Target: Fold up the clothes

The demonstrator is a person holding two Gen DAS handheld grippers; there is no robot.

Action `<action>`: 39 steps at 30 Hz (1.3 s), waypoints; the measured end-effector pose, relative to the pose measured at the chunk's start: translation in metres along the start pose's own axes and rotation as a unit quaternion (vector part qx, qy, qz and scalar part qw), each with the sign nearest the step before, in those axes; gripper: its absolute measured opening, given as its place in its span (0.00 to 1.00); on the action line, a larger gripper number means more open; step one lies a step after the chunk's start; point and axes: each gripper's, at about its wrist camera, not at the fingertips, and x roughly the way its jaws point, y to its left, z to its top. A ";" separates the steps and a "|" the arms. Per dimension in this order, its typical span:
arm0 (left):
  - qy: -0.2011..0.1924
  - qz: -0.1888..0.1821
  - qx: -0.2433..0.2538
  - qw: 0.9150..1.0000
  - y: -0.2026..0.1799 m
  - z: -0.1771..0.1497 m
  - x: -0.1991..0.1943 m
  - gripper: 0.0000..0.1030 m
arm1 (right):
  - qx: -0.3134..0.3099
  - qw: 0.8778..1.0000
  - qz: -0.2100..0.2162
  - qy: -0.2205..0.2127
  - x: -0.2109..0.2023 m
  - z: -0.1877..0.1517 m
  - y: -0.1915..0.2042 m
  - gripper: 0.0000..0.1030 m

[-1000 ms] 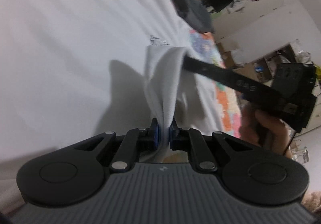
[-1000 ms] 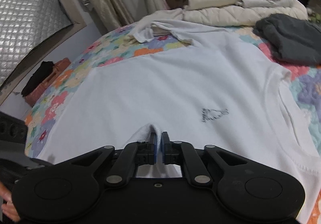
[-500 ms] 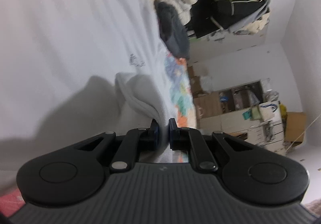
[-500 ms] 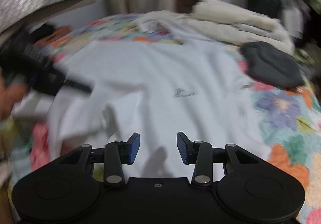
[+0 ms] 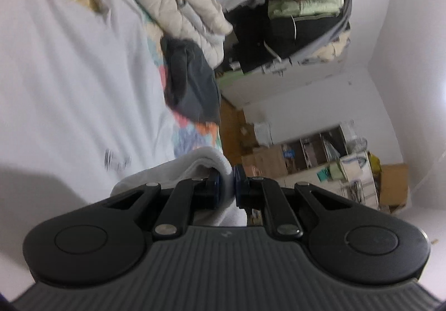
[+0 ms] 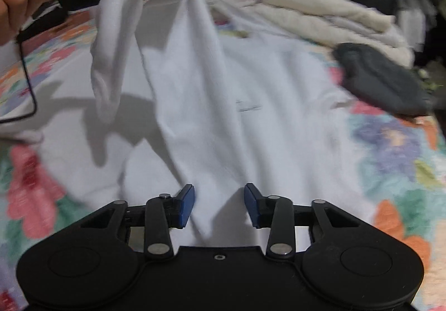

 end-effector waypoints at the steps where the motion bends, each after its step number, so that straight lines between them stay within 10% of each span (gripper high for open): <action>1: -0.013 0.015 -0.011 1.000 0.007 0.003 0.000 0.19 | 0.015 1.000 -0.020 -0.003 0.002 0.000 -0.008 0.31; 4: -0.031 0.107 -0.021 0.994 0.032 0.010 0.005 0.51 | 0.084 0.996 -0.030 0.009 0.007 -0.006 -0.030 0.14; 11: 0.019 0.210 0.028 0.977 0.066 -0.008 0.002 0.54 | 0.067 0.997 -0.039 0.007 -0.009 -0.016 -0.029 0.17; 15: 0.006 0.249 0.141 0.958 0.033 -0.009 -0.012 0.62 | 0.015 1.000 -0.013 -0.011 -0.016 -0.009 -0.007 0.19; 24: 0.052 0.190 0.269 0.943 -0.006 -0.028 -0.028 0.73 | -0.124 0.992 0.012 0.014 0.020 0.025 0.047 0.26; 26: 0.071 0.206 0.290 0.932 0.003 -0.039 -0.017 0.91 | -0.140 0.990 -0.013 0.026 0.031 0.029 0.050 0.29; 31: 0.115 0.240 0.307 0.914 0.029 -0.053 0.016 0.92 | -0.108 0.993 -0.012 0.037 0.037 0.026 0.039 0.30; 33: 0.134 0.237 0.299 0.914 0.048 -0.046 0.027 0.79 | -0.108 0.994 -0.013 0.034 0.039 0.021 0.038 0.33; 34: 0.130 0.252 0.287 0.915 0.058 -0.042 0.028 0.45 | -0.110 0.993 -0.016 0.029 0.041 0.020 0.039 0.35; 37: 0.111 0.267 0.252 0.923 0.072 -0.027 0.022 0.12 | -0.121 0.992 -0.023 0.018 0.046 0.017 0.041 0.36; 39: 0.082 0.257 0.259 0.927 0.061 -0.019 0.009 0.10 | -0.128 0.991 -0.025 0.017 0.049 0.017 0.040 0.02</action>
